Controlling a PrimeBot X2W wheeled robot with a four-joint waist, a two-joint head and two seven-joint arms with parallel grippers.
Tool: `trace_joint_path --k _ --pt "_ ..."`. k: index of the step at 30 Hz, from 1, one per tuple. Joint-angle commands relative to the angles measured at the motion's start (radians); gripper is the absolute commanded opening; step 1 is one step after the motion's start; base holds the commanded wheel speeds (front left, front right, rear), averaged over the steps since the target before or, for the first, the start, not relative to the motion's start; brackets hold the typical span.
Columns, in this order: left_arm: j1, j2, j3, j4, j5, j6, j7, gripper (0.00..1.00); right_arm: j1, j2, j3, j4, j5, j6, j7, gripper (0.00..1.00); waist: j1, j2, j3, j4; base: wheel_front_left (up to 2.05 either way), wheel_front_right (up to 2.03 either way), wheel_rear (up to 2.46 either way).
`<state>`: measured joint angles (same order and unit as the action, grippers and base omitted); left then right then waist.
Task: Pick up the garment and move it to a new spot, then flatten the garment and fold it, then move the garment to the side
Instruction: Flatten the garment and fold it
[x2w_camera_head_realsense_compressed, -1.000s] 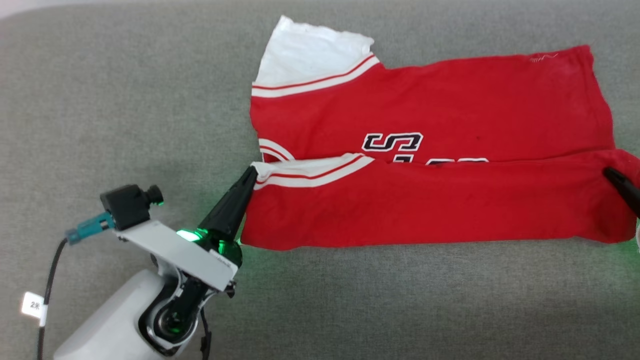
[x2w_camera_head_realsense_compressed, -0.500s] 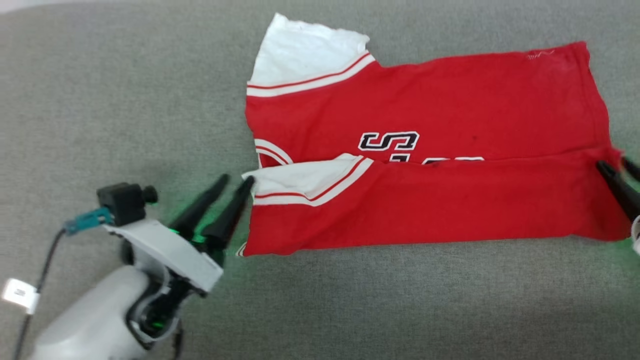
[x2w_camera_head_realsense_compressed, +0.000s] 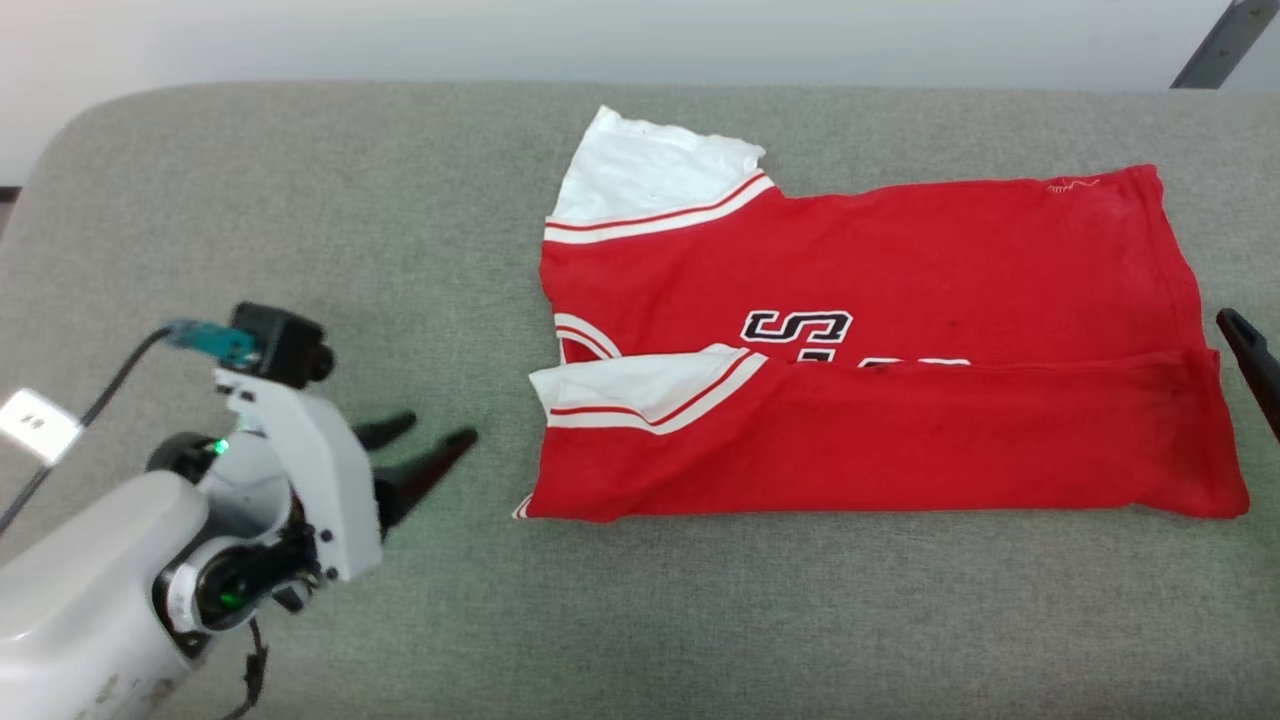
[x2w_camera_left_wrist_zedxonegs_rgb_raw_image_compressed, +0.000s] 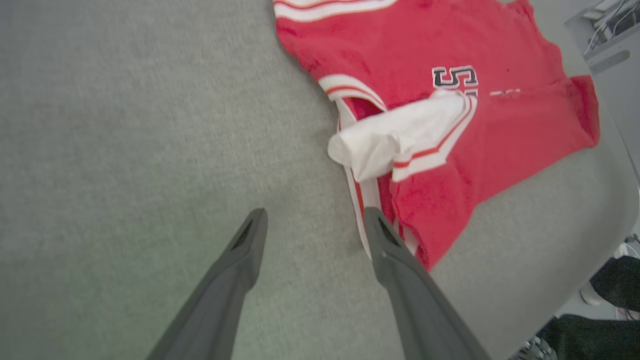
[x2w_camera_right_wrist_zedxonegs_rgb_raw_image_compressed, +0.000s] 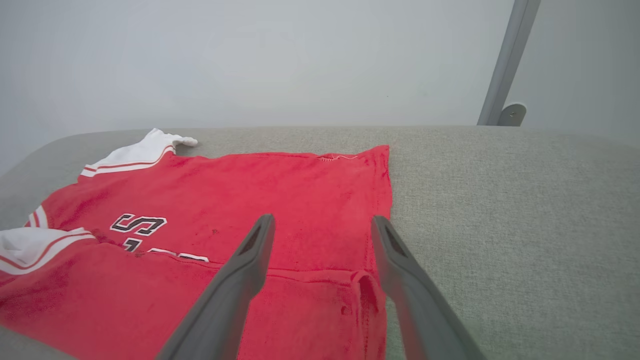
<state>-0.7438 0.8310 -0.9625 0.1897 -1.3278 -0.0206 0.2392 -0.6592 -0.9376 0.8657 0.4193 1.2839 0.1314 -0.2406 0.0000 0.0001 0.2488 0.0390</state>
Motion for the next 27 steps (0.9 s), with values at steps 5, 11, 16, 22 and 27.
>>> trace_joint_path --k 5,11,16,22,27 --pt "-0.031 0.016 -0.026 -0.128 -0.105 0.068 0.210 1.00 0.016 0.018 -0.022 -0.016 -0.021 -0.002 0.009 1.00 0.0000 -0.0001 0.000 -0.022 0.00 0.00 0.00" --pt "-0.023 -0.016 -0.050 -0.132 -0.135 0.099 0.269 1.00 0.014 0.020 -0.051 -0.034 -0.030 -0.002 0.018 1.00 0.0000 -0.0001 0.039 -0.062 0.00 0.00 0.00" --pt "-0.023 -0.065 -0.070 -0.024 -0.127 0.081 0.274 1.00 0.008 0.016 -0.076 -0.050 -0.035 -0.002 0.029 1.00 0.0000 -0.0001 0.072 -0.092 0.00 0.00 0.00" --pt "-0.020 -0.117 -0.099 0.112 -0.140 0.040 0.307 0.30 0.016 0.005 -0.103 -0.070 -0.049 -0.002 0.044 1.00 0.0000 -0.0001 0.096 -0.110 0.00 0.00 0.00" --pt "-0.021 -0.146 -0.100 0.155 -0.151 -0.004 0.316 0.00 0.021 -0.017 -0.106 -0.094 -0.064 -0.002 0.090 1.00 0.0000 -0.0001 0.108 -0.112 0.00 0.00 0.00"
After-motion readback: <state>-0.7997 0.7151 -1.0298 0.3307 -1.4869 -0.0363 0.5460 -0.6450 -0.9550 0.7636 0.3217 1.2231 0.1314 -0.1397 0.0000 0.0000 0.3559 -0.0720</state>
